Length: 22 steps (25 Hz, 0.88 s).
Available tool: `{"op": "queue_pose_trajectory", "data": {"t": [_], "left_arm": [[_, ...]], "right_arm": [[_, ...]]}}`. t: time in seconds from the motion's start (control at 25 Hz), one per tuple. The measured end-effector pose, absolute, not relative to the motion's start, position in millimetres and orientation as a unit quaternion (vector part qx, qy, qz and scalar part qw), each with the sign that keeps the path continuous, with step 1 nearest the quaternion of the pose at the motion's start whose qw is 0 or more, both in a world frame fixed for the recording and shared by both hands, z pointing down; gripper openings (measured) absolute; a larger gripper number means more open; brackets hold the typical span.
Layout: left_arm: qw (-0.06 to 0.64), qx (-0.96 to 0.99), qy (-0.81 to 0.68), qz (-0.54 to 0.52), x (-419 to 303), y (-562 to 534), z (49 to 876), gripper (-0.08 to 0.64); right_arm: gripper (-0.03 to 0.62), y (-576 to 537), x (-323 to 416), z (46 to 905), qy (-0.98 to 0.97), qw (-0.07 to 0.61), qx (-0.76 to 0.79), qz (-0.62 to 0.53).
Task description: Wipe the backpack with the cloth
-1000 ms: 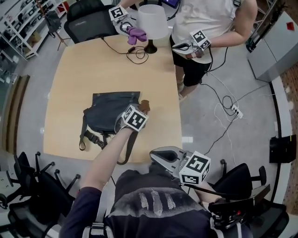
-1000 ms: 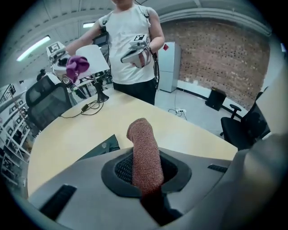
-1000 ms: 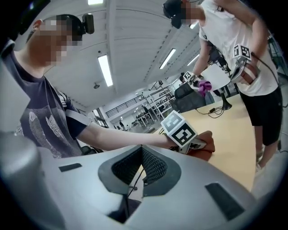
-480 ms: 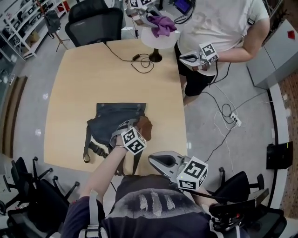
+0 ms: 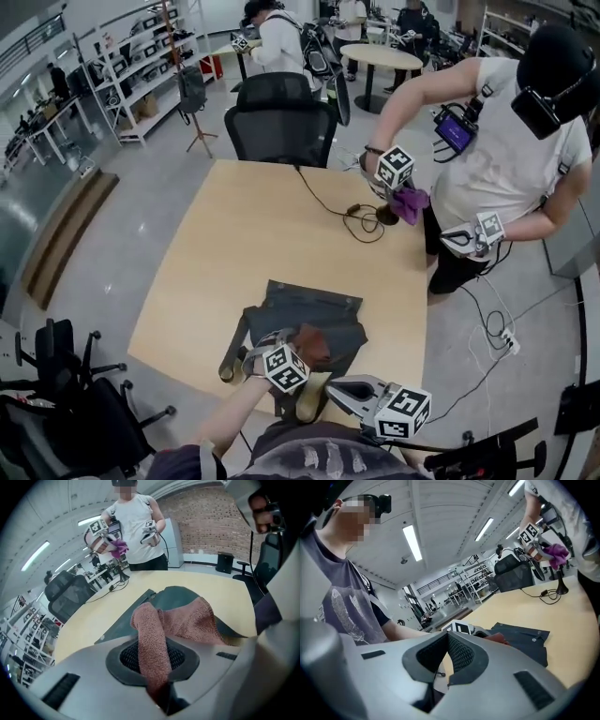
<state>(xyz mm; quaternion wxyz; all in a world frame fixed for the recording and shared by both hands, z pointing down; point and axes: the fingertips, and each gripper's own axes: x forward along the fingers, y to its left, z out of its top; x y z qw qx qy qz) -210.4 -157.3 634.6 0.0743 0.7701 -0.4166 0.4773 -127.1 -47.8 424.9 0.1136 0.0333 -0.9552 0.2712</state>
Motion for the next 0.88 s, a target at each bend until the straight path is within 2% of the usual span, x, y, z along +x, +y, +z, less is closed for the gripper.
{"op": "queue_pose_trajectory", "data": {"t": [0.32,0.52,0.68,0.8,0.88], "left_arm": [[0.122,0.735,-0.490,0.453,-272,-110,640,0.058],[0.098,0.694,-0.541,0.465,-333,-127,614,0.058],[0.150,0.629,-0.580,0.495,-394,-105,624,0.058],[0.194,0.580,-0.653,0.447,-443,-106,609,0.058],[0.197,0.565,-0.686,0.413,-457,-118,595,0.058]], "right_arm": [[0.003,-25,-130,425,-0.959,0.114,0.014,0.259],[0.003,-46,-131,422,-0.963,0.099,0.027,0.249],[0.003,-46,-121,427,-0.956,0.111,0.039,0.270],[0.003,-47,-118,427,-0.955,0.113,0.039,0.272],[0.003,-46,-119,427,-0.955,0.116,0.035,0.272]]}}
